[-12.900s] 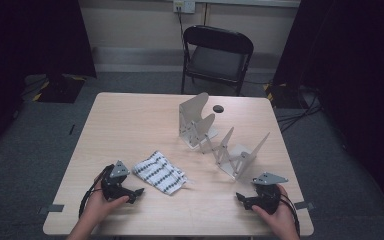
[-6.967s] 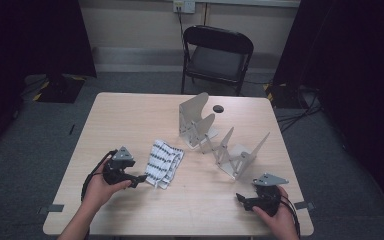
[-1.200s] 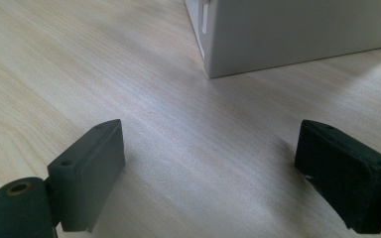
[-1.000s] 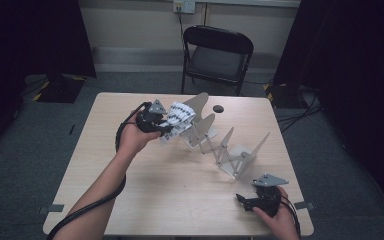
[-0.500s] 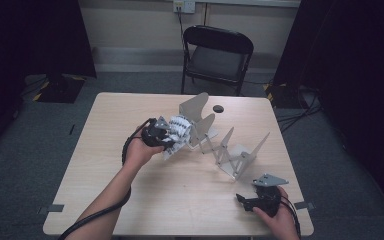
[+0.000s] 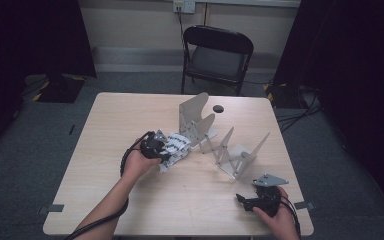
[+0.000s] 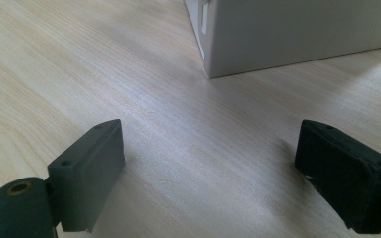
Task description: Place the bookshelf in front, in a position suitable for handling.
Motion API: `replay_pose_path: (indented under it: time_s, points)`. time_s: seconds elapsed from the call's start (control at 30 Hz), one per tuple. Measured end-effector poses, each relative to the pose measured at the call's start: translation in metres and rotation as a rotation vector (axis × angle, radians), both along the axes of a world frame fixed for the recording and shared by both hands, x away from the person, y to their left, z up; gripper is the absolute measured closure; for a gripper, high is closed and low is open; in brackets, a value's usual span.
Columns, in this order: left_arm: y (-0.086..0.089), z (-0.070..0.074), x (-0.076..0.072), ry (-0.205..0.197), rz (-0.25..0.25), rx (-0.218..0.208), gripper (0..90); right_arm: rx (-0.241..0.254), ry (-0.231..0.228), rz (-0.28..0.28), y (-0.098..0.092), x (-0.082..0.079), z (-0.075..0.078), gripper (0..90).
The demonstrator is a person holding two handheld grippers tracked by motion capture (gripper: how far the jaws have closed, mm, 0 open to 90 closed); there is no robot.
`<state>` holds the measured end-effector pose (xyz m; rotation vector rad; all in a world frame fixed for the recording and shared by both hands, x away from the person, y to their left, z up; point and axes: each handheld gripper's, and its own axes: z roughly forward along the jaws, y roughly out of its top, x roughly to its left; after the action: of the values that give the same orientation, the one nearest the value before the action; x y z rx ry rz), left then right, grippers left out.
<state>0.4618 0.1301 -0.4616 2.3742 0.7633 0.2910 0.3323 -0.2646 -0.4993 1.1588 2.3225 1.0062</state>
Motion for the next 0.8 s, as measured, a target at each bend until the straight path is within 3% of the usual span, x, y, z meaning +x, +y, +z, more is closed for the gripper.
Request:
replay_pose_path:
  time_s: [0.07, 0.2, 0.27, 0.43, 0.47, 0.53, 0.57, 0.63, 0.8]
  points:
    - [0.001, 0.001, -0.003, 0.01, -0.011, 0.005, 72.2, 0.0, 0.0, -0.001, 0.0, 0.0, 0.0, 11.4]
    - [0.003, 0.009, -0.008, -0.008, -0.01, -0.004, 72.1, 0.0, 0.001, -0.001, 0.0, 0.0, 0.0, 11.4]
    - [0.006, 0.024, -0.012, -0.029, -0.013, -0.034, 72.0, 0.0, 0.001, -0.001, 0.0, 0.0, 0.0, 11.4]
    - [0.011, 0.057, -0.015, -0.086, -0.026, -0.055, 71.9, -0.001, 0.0, 0.001, 0.0, 0.0, 0.0, 11.4]
    - [0.011, 0.057, -0.015, -0.086, -0.026, -0.055, 71.8, -0.001, 0.0, 0.001, 0.0, 0.0, 0.0, 11.4]
    - [0.01, 0.078, -0.016, -0.129, -0.037, -0.063, 71.8, 0.0, 0.001, 0.0, 0.0, 0.0, 0.0, 11.4]
    - [0.01, 0.078, -0.016, -0.129, -0.037, -0.063, 71.8, 0.0, 0.0, 0.0, 0.0, 0.0, 0.0, 11.4]
    - [0.004, 0.095, -0.017, -0.171, -0.049, -0.086, 71.7, -0.001, 0.0, 0.0, 0.0, 0.0, 0.0, 11.5]
    - [-0.008, 0.107, -0.015, -0.197, -0.064, -0.118, 71.2, -0.002, -0.002, 0.001, 0.0, -0.001, 0.0, 11.5]
